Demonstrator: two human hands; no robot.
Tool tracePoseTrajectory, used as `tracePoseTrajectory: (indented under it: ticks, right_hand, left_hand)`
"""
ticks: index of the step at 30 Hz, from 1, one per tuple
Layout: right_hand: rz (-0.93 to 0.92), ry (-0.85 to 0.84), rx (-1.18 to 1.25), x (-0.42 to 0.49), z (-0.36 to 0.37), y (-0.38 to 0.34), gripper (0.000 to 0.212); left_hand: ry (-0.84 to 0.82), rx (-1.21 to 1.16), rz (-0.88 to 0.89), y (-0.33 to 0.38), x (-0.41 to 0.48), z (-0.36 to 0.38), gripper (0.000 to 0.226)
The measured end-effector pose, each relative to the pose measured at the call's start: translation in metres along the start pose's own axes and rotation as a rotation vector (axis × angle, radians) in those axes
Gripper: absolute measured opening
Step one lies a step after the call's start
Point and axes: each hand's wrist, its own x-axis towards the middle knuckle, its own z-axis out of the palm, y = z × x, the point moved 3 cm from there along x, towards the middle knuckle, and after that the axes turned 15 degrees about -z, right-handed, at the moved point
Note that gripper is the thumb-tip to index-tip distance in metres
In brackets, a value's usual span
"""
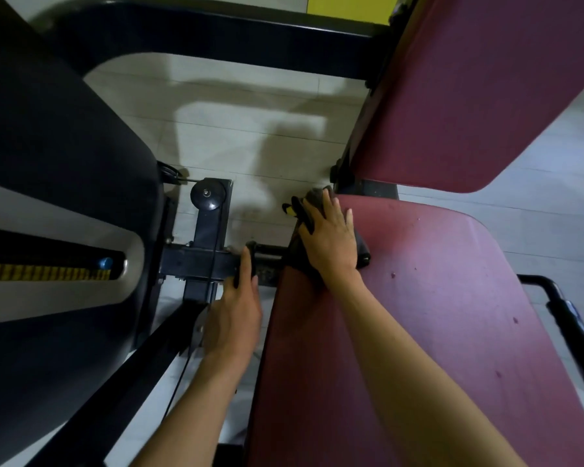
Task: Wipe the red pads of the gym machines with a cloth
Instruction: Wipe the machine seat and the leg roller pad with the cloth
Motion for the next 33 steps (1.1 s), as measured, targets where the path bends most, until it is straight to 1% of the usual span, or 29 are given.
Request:
tracePoseTrajectory:
  ticks: [2, 5, 7, 10, 13, 15, 17, 23, 28, 31, 33]
  right_hand:
    - [-0.061, -0.024, 0.027, -0.041, -0.004, -0.010, 0.056]
    - [-0.105, -0.037, 0.013, -0.134, -0.007, -0.025, 0.060]
    - [-0.093, -0.019, -0.008, -0.203, -0.006, -0.036, 0.062]
    - [-0.065, 0.001, -0.056, -0.301, -0.006, -0.048, 0.062]
    - [-0.016, 0.029, -0.109, -0.352, -0.004, -0.053, 0.062]
    - [0.027, 0.049, -0.121, -0.340, -0.003, -0.049, 0.062]
    - [0.054, 0.043, -0.118, -0.306, -0.003, -0.039, 0.064]
    - [0.049, 0.059, -0.087, -0.155, -0.013, 0.024, 0.057]
    - [0.124, 0.054, -0.019, -0.033, -0.022, 0.071, 0.055]
    - [0.147, 0.015, -0.035, 0.007, -0.026, 0.089, 0.057]
    - [0.123, -0.003, -0.061, 0.010, -0.026, 0.093, 0.056]
  left_hand:
    - [-0.009, -0.005, 0.000, 0.000, 0.001, -0.001, 0.058]
    - [-0.026, -0.022, -0.001, 0.001, -0.001, -0.004, 0.057]
    - [-0.020, -0.028, -0.002, 0.001, -0.001, -0.003, 0.057]
    - [-0.054, -0.048, -0.026, 0.000, 0.003, 0.001, 0.055]
    - [-0.084, -0.084, -0.040, -0.004, 0.006, 0.004, 0.056]
    - [-0.087, -0.076, -0.014, -0.005, 0.007, 0.008, 0.058]
    - [-0.085, -0.062, -0.003, -0.005, 0.009, 0.010, 0.059]
    - [-0.039, -0.036, 0.028, -0.003, 0.004, 0.007, 0.063]
    - [-0.013, -0.036, 0.050, -0.002, 0.002, 0.005, 0.064]
    - [-0.039, -0.025, 0.023, -0.003, 0.004, 0.007, 0.064]
    - [-0.049, -0.054, 0.008, -0.004, 0.006, 0.005, 0.062]
